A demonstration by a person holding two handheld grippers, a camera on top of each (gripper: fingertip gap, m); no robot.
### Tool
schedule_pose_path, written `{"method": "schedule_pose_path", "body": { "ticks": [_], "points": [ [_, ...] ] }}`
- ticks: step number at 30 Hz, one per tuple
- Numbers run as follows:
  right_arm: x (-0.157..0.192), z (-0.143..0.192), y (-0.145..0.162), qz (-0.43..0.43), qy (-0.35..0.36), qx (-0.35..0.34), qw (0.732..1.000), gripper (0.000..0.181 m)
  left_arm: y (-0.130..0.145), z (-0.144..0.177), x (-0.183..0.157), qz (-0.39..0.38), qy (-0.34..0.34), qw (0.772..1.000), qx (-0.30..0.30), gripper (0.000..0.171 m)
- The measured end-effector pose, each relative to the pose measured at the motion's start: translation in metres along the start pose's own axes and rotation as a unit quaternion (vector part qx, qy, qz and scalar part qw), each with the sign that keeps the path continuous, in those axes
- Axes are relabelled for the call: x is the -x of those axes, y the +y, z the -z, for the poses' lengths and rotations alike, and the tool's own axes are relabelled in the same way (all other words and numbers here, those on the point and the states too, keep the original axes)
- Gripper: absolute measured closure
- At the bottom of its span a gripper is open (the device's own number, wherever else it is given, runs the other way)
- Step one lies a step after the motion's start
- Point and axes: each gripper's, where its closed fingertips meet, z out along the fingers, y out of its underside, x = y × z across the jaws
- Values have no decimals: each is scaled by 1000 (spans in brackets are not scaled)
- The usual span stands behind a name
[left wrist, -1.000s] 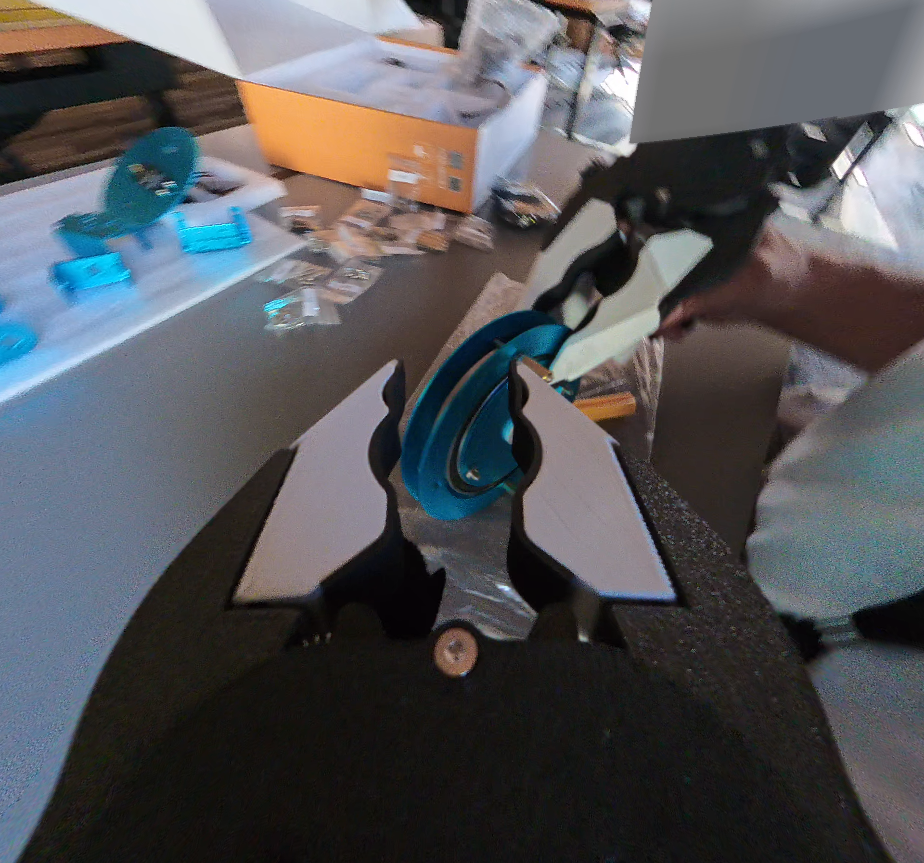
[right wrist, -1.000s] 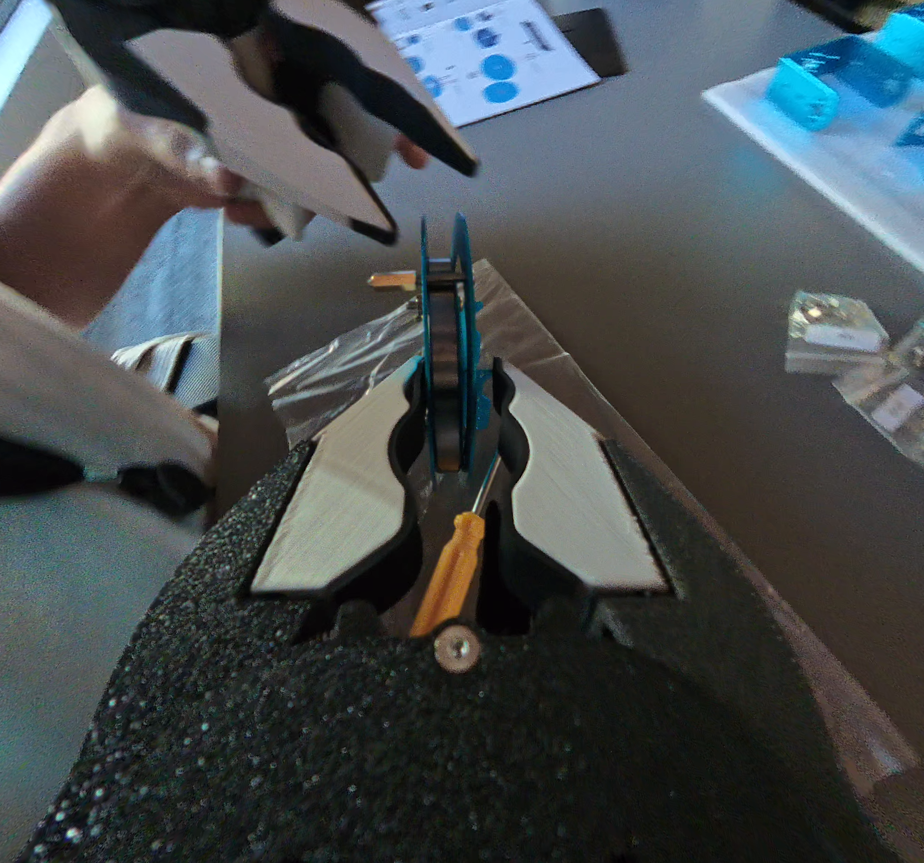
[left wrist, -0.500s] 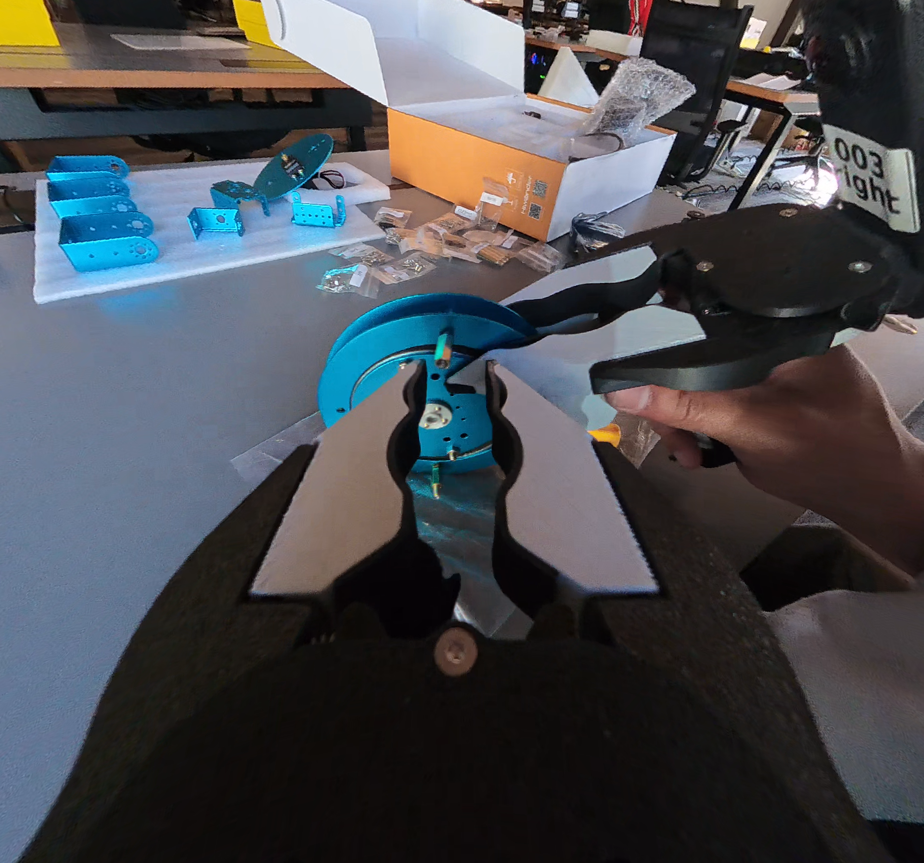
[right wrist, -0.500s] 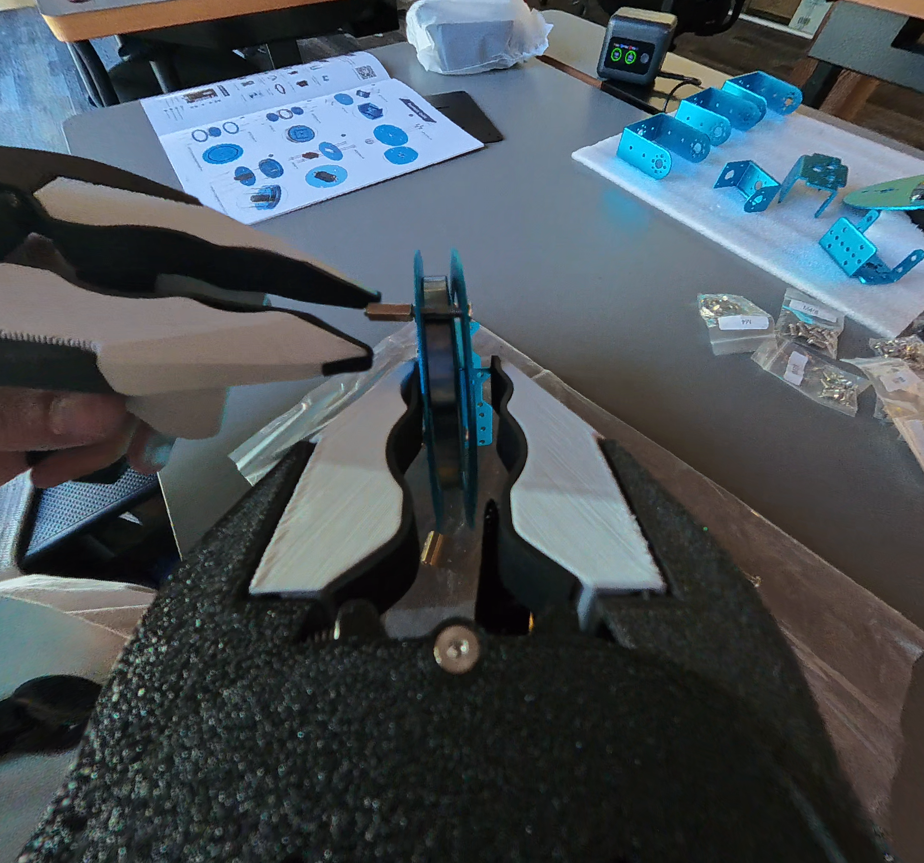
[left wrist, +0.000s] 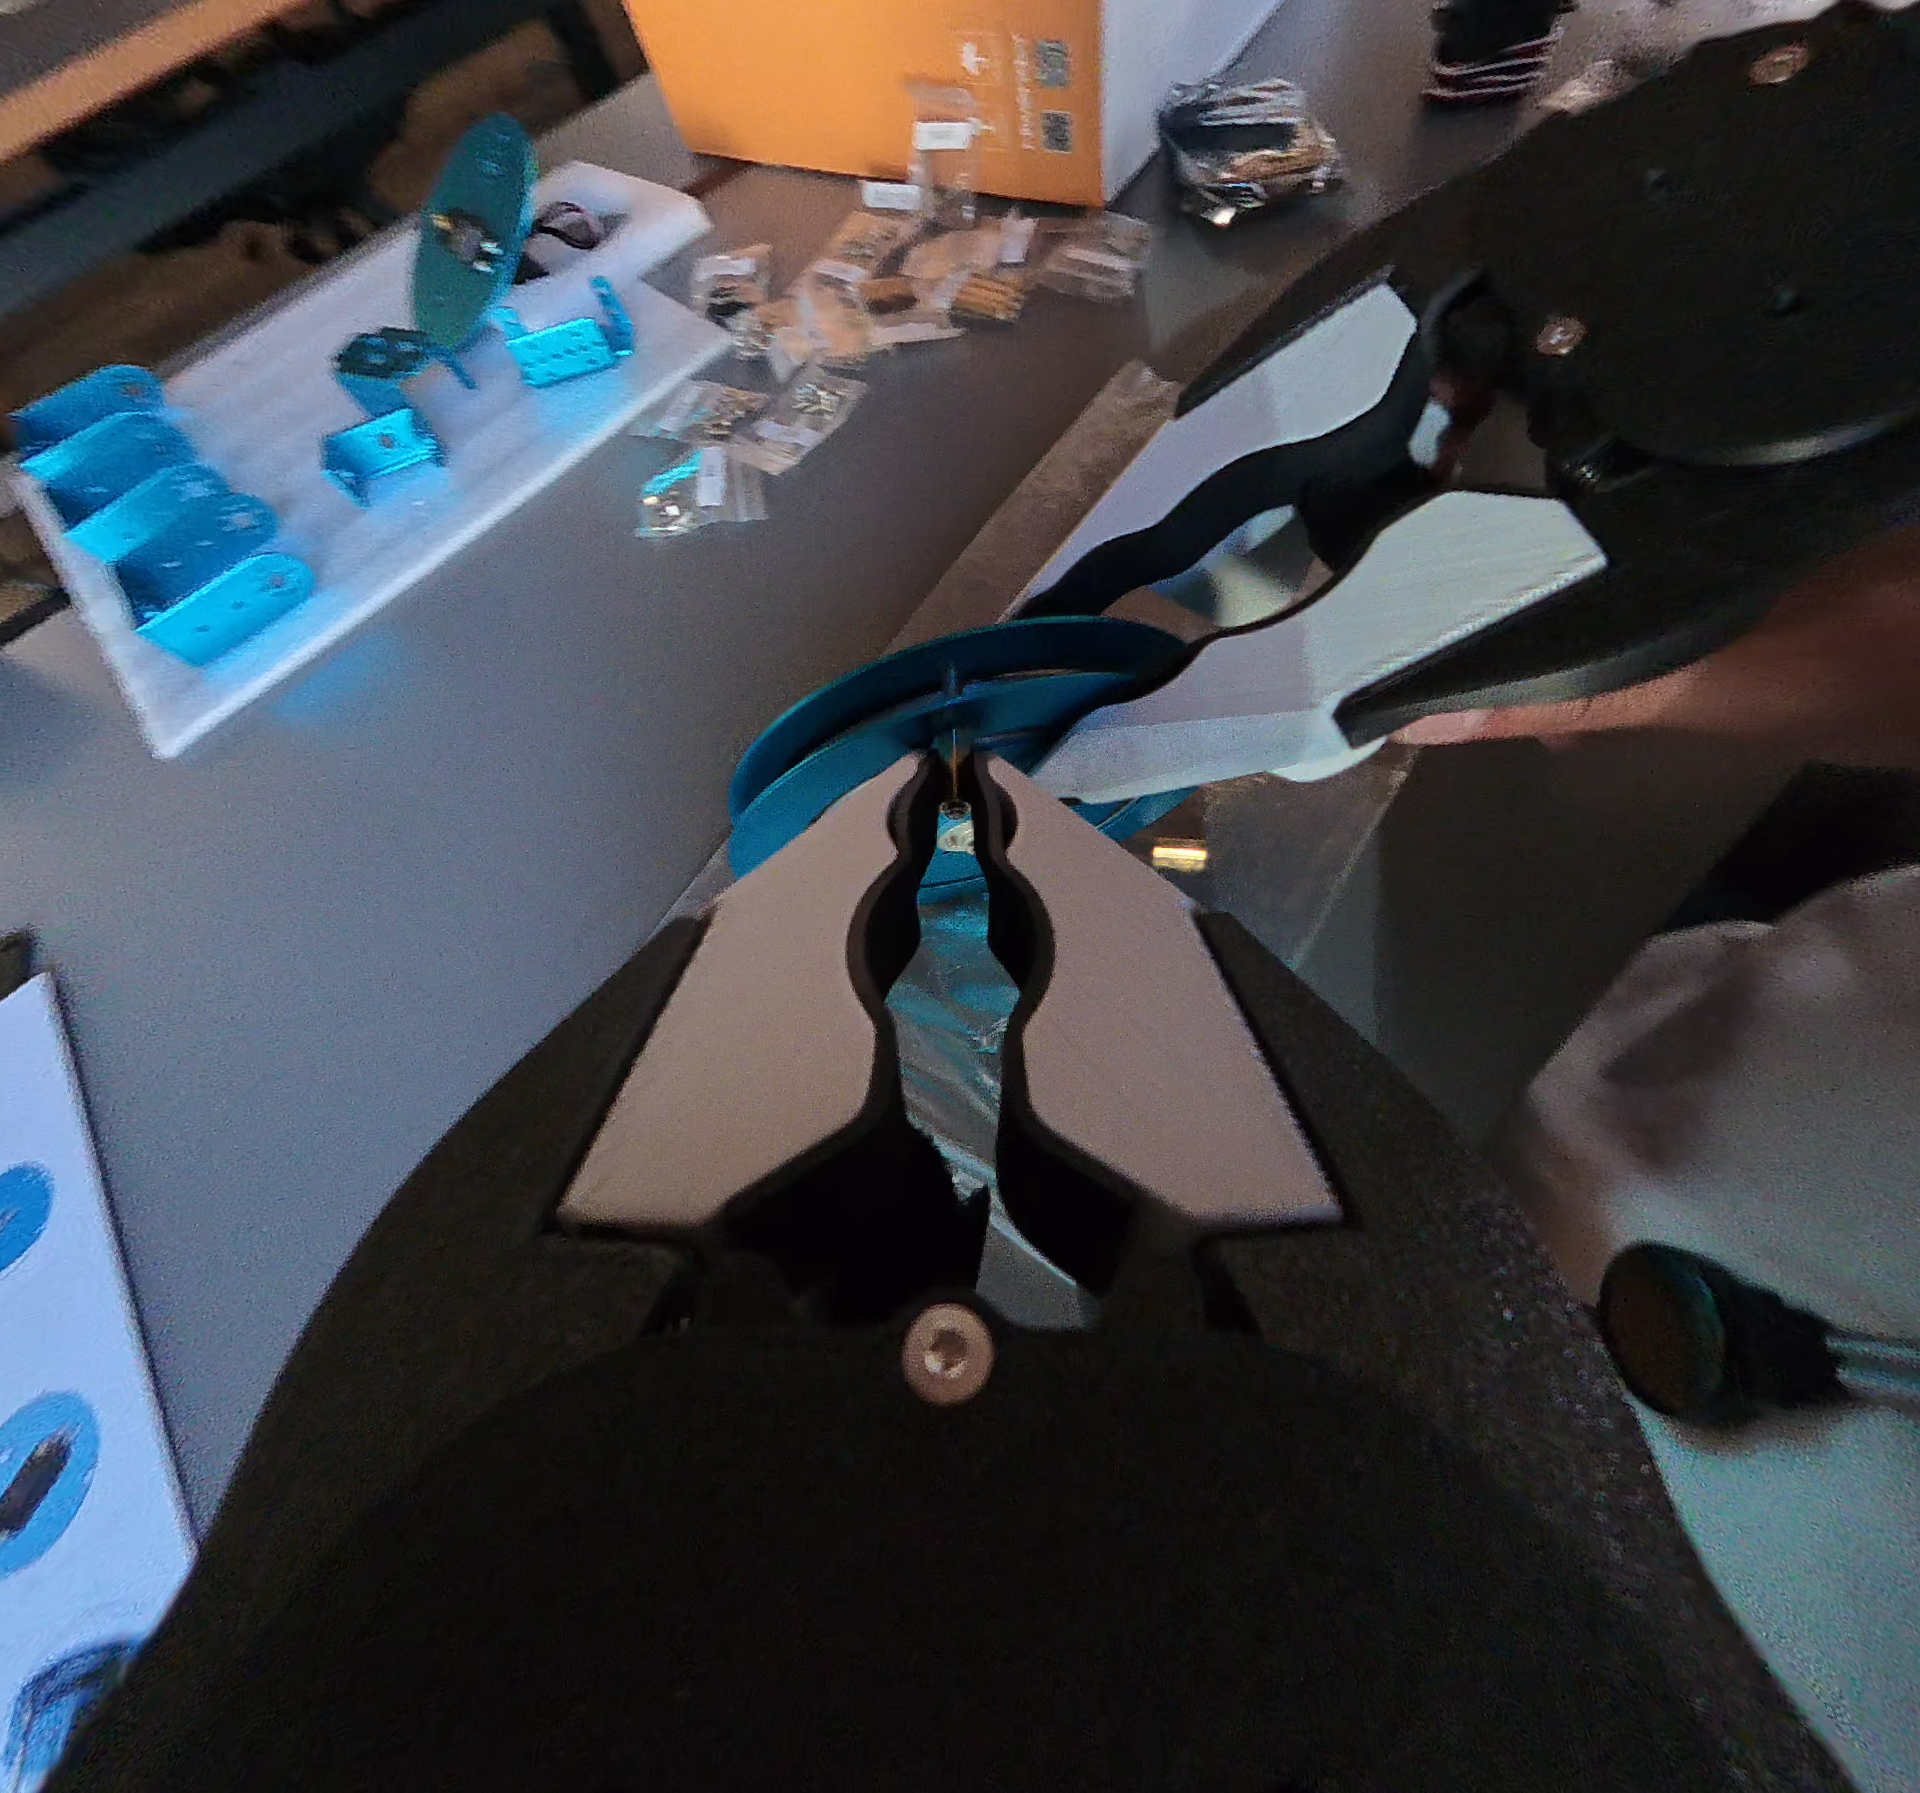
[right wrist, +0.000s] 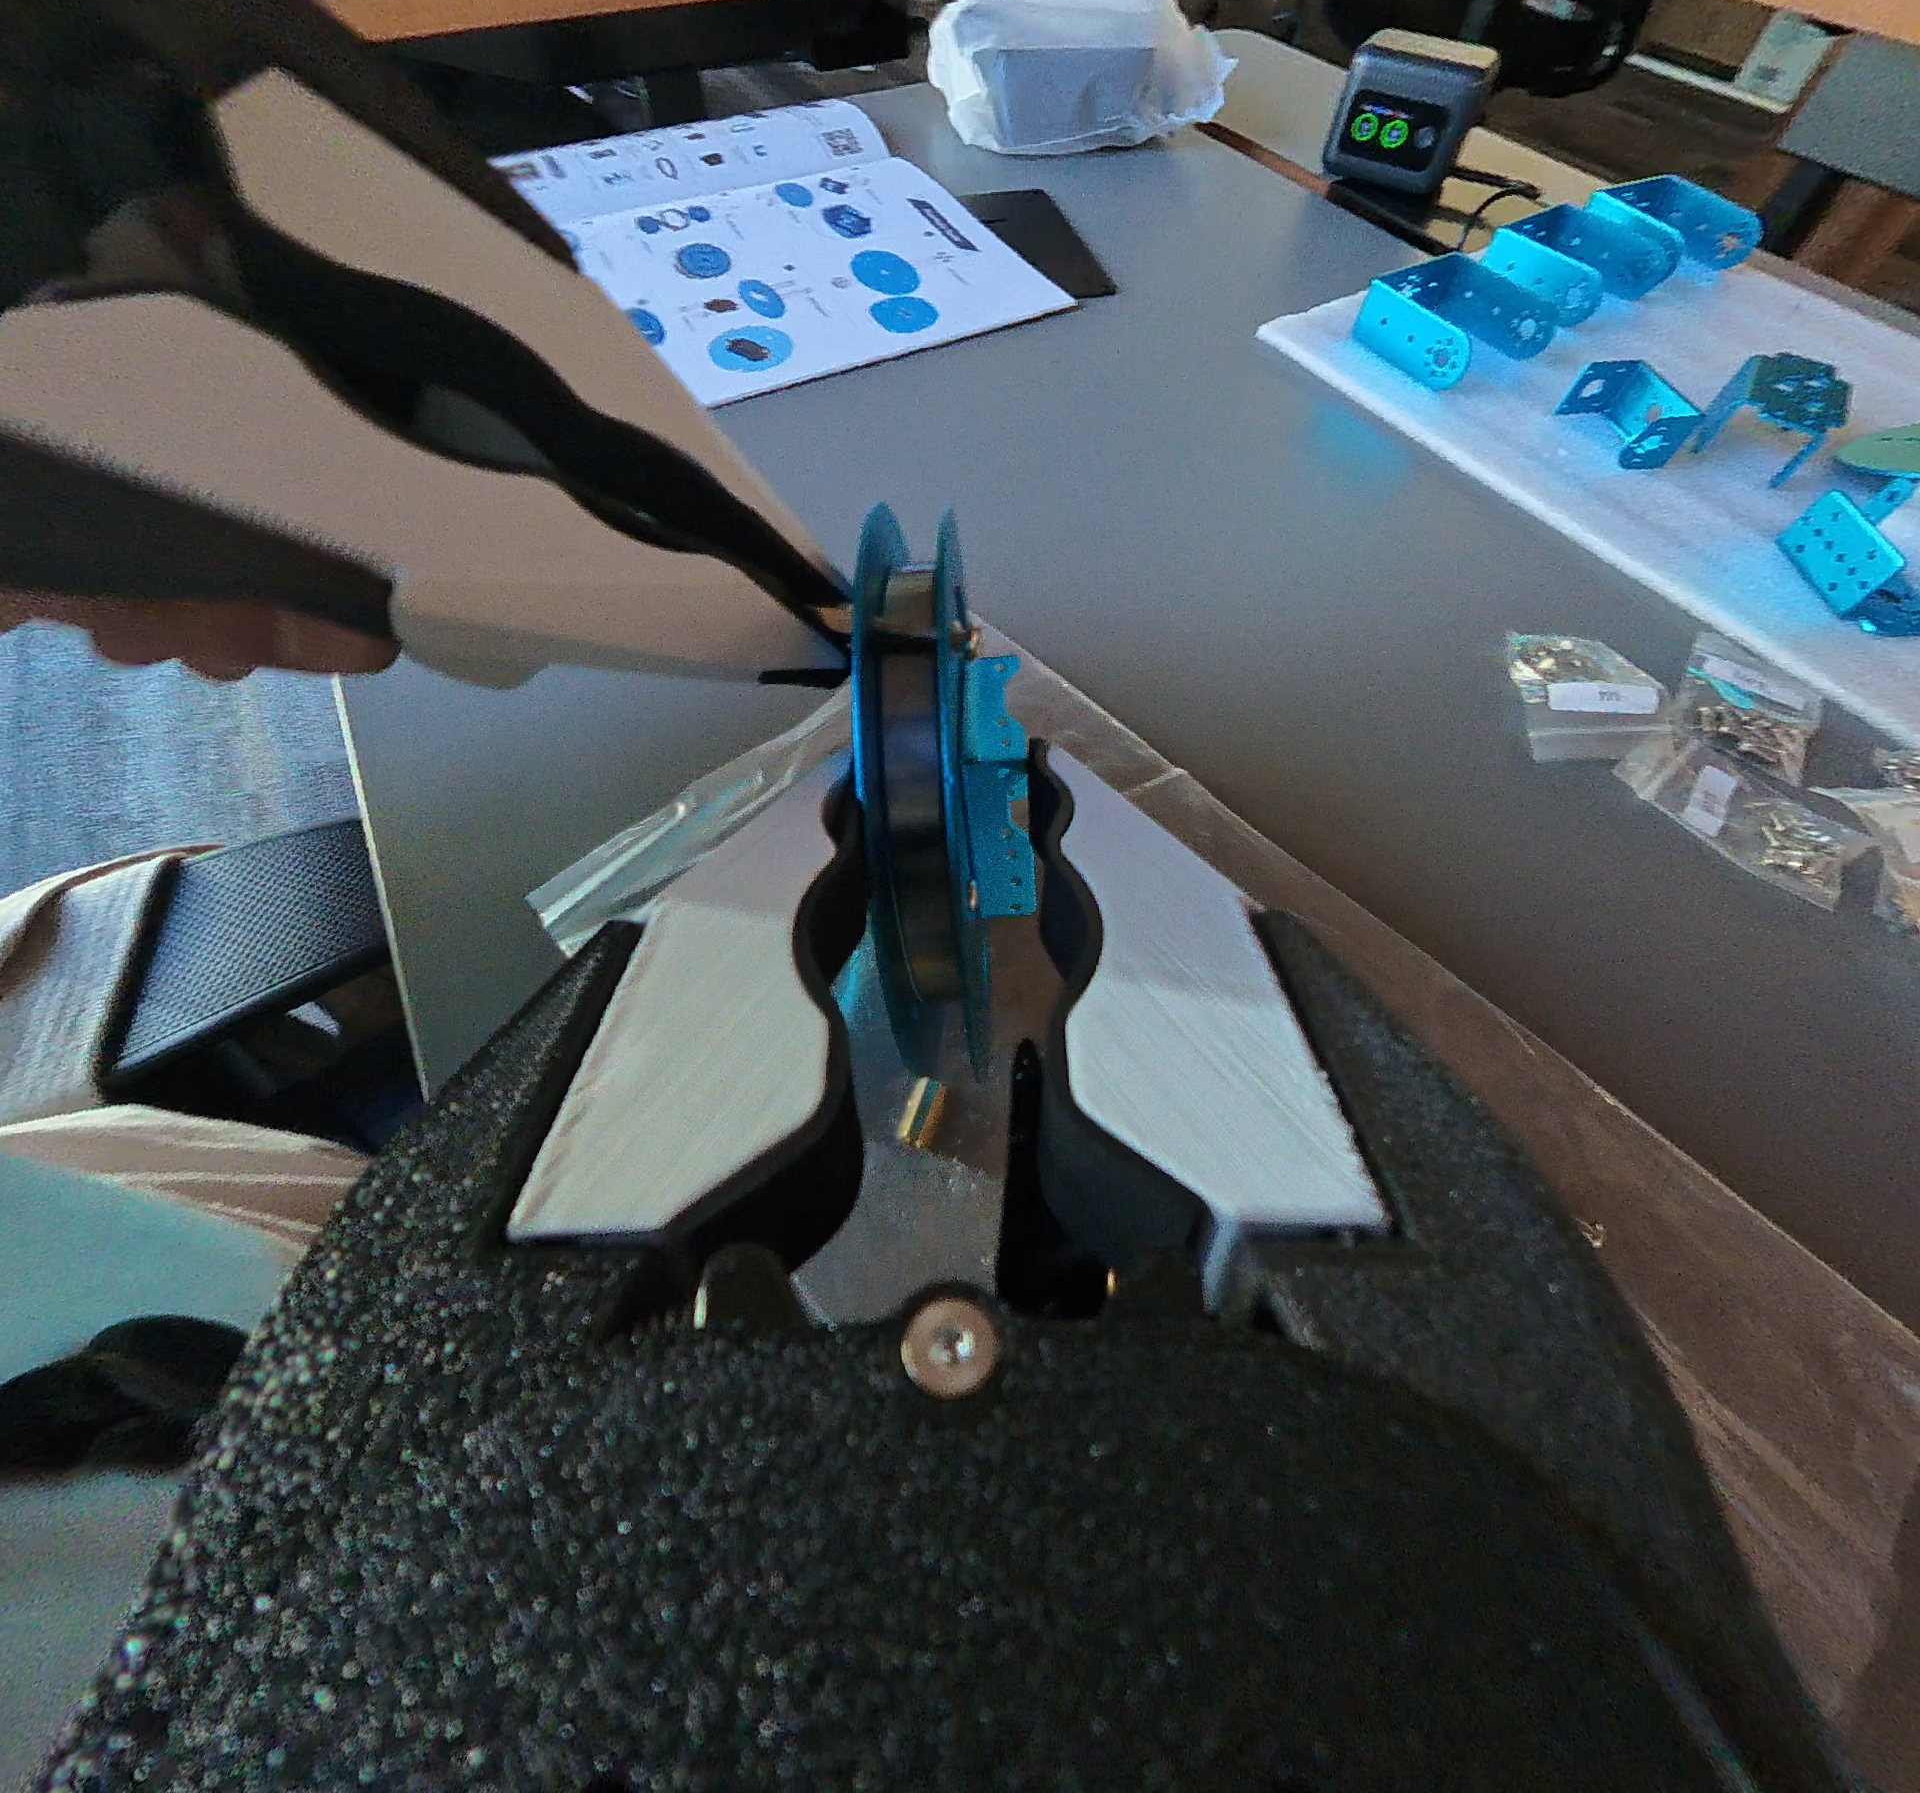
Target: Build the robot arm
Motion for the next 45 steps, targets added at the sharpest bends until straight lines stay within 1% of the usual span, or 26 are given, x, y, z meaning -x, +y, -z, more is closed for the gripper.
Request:
{"method": "schedule_pose_path", "body": {
  "ticks": [4,7,9,10,11,14,16,19,21,24,27,30,33,36,37,39,41,45],
  "points": [
    [0,14,-6,-12,-69,-31,997,141,-6,-8,5,-2,59,998,13,167],
    [-9,32,-10,-7,-133,-52,990,142,-10,-14,7,-10,97,995,21,168],
    [-20,42,-8,-9,-176,-44,983,142,-15,-15,4,-6,137,990,17,167],
    [-26,45,-8,-10,-192,-36,981,141,-16,-17,5,-7,147,989,17,167],
    [-32,48,-7,-7,-207,-31,978,143,-15,-19,7,-14,150,988,22,167],
    [-40,45,-6,22,-236,-6,972,145,-15,-21,6,-59,160,985,31,167],
    [-34,37,-6,47,-260,7,964,149,-14,-18,5,-81,171,981,34,167],
    [-17,23,-11,59,-295,5,954,154,-11,-14,9,-99,176,978,44,167],
    [-13,13,-20,65,-291,-20,954,161,-8,-11,9,-121,185,974,46,167],
    [-7,8,-27,56,-314,-45,947,168,-4,-5,9,-155,195,967,53,167],
    [0,7,-27,45,-341,-48,938,166,-2,-2,9,-165,211,962,56,167],
    [1,2,-21,53,-337,-37,939,164,1,2,11,-178,223,957,58,167],
    [8,3,-21,49,-353,-39,934,164,3,4,7,-182,241,952,50,167],
    [12,1,-22,62,-350,-41,934,170,5,5,6,-197,238,950,48,167],
    [14,1,-21,61,-357,-38,931,176,5,5,8,-198,233,951,50,167],
    [14,-1,-22,53,-356,-35,932,177,6,5,9,-200,230,951,50,167],
    [16,0,-22,63,-358,-30,931,177,8,7,8,-202,230,950,55,167],
    [20,-1,-23,93,-346,-25,933,177,13,8,10,-243,206,944,87,165]
  ]
}}
